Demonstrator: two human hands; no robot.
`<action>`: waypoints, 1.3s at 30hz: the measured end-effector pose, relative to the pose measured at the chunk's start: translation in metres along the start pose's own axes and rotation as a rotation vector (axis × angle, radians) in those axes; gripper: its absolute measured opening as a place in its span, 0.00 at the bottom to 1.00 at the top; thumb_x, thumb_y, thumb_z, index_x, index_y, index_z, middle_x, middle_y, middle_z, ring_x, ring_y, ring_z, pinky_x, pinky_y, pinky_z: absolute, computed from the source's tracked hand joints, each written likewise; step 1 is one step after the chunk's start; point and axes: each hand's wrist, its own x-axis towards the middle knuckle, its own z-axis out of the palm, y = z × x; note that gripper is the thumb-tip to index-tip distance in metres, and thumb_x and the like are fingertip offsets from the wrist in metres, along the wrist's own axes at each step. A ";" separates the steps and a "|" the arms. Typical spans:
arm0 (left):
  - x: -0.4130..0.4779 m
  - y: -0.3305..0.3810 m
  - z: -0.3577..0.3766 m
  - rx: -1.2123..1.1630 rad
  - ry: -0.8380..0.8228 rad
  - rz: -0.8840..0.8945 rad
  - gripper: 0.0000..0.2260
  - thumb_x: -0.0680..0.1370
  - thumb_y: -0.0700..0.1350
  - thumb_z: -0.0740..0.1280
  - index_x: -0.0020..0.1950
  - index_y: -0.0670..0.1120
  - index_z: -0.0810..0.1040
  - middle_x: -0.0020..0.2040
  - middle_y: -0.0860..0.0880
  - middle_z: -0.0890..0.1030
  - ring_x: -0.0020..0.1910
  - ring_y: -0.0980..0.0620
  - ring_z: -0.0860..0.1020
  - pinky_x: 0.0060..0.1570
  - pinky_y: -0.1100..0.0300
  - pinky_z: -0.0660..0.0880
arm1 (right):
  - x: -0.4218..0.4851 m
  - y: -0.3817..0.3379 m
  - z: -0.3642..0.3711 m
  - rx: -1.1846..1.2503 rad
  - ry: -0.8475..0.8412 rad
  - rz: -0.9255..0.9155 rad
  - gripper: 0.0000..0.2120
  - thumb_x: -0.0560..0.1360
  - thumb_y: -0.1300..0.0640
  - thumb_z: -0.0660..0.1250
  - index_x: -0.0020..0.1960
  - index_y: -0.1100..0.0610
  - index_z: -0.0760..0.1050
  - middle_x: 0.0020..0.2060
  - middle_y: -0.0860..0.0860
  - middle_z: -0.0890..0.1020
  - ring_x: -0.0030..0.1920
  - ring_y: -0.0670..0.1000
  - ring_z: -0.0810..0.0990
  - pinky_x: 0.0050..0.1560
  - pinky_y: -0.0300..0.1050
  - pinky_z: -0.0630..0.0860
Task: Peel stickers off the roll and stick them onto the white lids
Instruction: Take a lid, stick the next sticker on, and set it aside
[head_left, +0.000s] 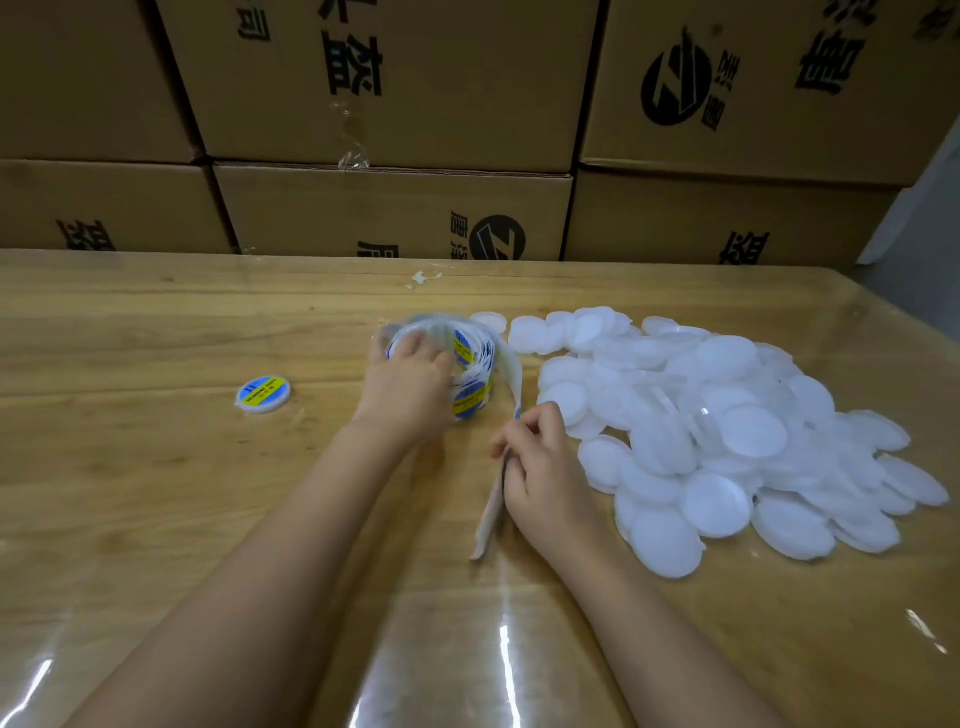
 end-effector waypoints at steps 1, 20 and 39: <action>-0.002 0.006 0.001 -0.104 -0.021 0.017 0.21 0.74 0.51 0.63 0.65 0.48 0.69 0.63 0.49 0.74 0.69 0.46 0.63 0.69 0.42 0.52 | 0.001 0.001 0.002 -0.057 -0.028 0.010 0.17 0.70 0.68 0.59 0.53 0.55 0.78 0.47 0.51 0.66 0.38 0.52 0.71 0.31 0.50 0.74; 0.000 -0.012 0.027 -0.409 0.168 -0.327 0.17 0.79 0.48 0.59 0.67 0.47 0.68 0.58 0.42 0.73 0.50 0.39 0.76 0.38 0.54 0.67 | -0.015 -0.039 -0.021 -0.054 -0.187 -0.369 0.05 0.60 0.60 0.56 0.30 0.62 0.68 0.31 0.53 0.70 0.31 0.52 0.66 0.24 0.44 0.63; -0.027 0.003 0.020 -1.246 0.025 -0.145 0.08 0.80 0.40 0.62 0.51 0.47 0.80 0.47 0.48 0.82 0.44 0.56 0.80 0.44 0.64 0.75 | -0.022 -0.054 -0.025 -0.108 -0.276 -0.205 0.05 0.66 0.59 0.59 0.37 0.57 0.74 0.35 0.50 0.73 0.33 0.54 0.72 0.27 0.44 0.64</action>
